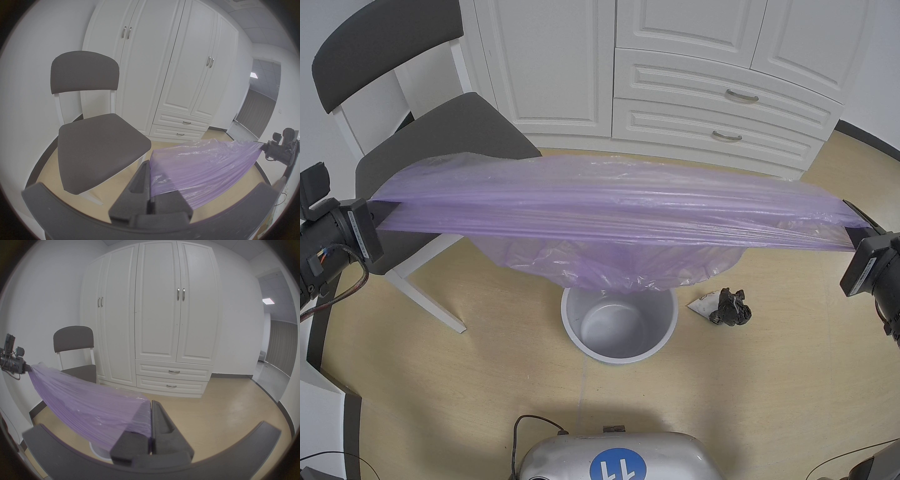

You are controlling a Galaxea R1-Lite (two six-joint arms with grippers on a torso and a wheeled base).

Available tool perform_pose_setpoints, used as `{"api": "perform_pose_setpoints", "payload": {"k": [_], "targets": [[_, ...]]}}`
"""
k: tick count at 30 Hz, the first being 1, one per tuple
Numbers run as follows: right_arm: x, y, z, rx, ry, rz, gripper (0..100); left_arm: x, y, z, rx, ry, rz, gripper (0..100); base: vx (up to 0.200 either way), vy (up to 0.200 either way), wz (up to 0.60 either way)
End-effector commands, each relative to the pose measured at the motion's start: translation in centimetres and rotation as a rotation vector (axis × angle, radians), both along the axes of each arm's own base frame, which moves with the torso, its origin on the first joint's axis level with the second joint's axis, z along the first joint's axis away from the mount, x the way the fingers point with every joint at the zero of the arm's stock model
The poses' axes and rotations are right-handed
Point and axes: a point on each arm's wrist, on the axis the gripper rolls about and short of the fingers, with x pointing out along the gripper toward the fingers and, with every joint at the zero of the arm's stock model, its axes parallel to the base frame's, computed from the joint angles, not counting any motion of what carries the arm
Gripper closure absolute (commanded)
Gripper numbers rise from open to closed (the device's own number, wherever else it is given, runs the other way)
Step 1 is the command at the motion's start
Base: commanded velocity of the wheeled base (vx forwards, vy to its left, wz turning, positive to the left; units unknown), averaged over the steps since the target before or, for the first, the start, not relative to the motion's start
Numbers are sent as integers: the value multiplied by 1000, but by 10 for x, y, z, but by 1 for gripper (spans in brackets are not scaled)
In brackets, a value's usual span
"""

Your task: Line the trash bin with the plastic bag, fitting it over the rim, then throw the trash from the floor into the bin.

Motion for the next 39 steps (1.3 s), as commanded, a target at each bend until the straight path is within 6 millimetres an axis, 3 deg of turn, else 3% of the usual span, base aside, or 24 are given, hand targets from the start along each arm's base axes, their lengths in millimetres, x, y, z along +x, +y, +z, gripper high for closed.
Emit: {"api": "perform_pose_setpoints", "payload": {"k": [1, 7, 14, 16, 22, 33, 39], "targets": [[0, -3, 0, 1, 1, -14, 100, 0, 2, 0, 1, -1, 14, 100, 0, 0, 0], [0, 2, -11, -40, 30, 13, 100, 0, -5, -7, 15, 16, -21, 100, 0, 0, 0], [4, 15, -20, -53, 60, 69, 100, -8, -31, -18, 34, 47, -179, 100, 0, 0, 0], [3, 24, -21, -31, 67, 123, 100, -7, -56, -33, 82, 89, -283, 100, 0, 0, 0], [10, 45, -23, 49, 91, 251, 100, 0, -94, -51, 71, 48, -350, 100, 0, 0, 0], [10, 61, -37, 40, 133, 402, 100, -11, -144, -72, 3, -9, -504, 100, 0, 0, 0], [2, 66, -48, -5, 167, 434, 100, -10, -161, -84, -7, -23, -490, 100, 0, 0, 0]]}}
